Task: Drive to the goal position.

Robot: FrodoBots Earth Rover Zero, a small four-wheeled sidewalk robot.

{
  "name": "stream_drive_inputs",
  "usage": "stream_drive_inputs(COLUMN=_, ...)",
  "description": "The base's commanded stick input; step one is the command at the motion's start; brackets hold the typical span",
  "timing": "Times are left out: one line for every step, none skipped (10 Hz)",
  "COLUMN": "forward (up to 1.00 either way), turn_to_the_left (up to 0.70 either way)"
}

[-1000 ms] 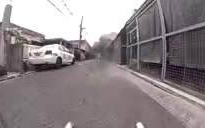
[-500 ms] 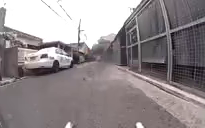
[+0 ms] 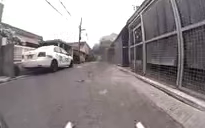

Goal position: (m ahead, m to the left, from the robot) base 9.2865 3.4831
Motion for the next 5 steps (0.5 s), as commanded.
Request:
stream_drive_inputs(forward=0.67, turn_to_the_left=0.01)
stream_drive_inputs(forward=0.67, turn_to_the_left=0.01)
stream_drive_inputs(forward=0.68, turn_to_the_left=0.01)
stream_drive_inputs(forward=0.68, turn_to_the_left=0.01)
stream_drive_inputs(forward=0.68, turn_to_the_left=0.09)
